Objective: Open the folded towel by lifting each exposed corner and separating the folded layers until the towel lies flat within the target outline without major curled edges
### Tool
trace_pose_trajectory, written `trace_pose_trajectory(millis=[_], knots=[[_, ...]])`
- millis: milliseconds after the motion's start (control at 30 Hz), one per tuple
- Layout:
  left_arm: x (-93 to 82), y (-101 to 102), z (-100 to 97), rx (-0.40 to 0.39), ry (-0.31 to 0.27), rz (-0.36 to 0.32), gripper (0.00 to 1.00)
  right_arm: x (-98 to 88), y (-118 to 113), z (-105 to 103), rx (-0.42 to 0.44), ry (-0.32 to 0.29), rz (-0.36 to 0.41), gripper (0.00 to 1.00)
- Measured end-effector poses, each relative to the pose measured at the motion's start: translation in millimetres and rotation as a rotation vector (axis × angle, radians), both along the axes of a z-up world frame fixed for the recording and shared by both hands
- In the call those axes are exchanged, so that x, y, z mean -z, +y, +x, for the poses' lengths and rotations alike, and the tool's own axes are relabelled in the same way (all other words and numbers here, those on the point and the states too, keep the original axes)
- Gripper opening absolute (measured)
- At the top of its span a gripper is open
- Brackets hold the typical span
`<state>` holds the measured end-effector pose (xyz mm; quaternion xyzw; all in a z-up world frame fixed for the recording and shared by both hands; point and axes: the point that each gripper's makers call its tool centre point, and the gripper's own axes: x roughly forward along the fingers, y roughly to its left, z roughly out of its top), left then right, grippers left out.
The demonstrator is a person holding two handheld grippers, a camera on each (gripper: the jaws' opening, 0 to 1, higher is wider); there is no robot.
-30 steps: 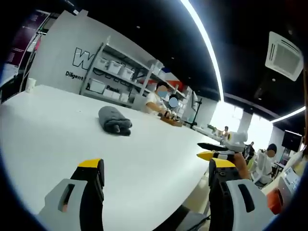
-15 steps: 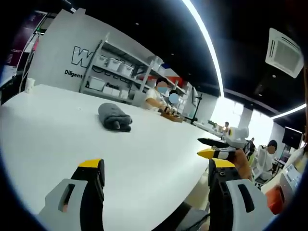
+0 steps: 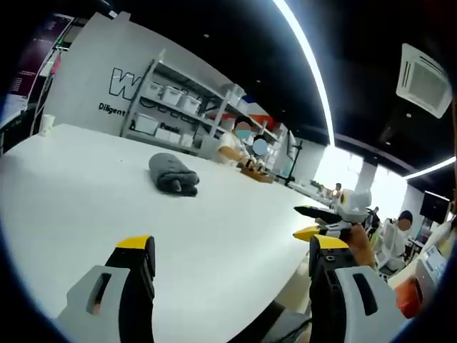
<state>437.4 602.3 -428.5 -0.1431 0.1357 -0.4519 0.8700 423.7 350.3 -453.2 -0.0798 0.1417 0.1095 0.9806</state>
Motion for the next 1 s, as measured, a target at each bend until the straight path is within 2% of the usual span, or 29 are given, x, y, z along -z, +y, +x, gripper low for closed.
trace_pose_trajectory(millis=[333,500,1000], knots=[[0.3,-0.7,-0.5,0.003,0.001,0.001,0.87,2.0,1.2,0.4,-0.003,0.012,-0.001,0.99],[-7.6,-3.6,-3.7,0.017,-0.020,-0.011,0.87,2.9,-0.7,2.0,0.002,0.018,-0.002,0.99],[-2.8,-1.5,4.8,-0.011,-0.018,0.036,0.99,3.3,-2.3,8.4,-0.002,0.032,0.000,0.99]])
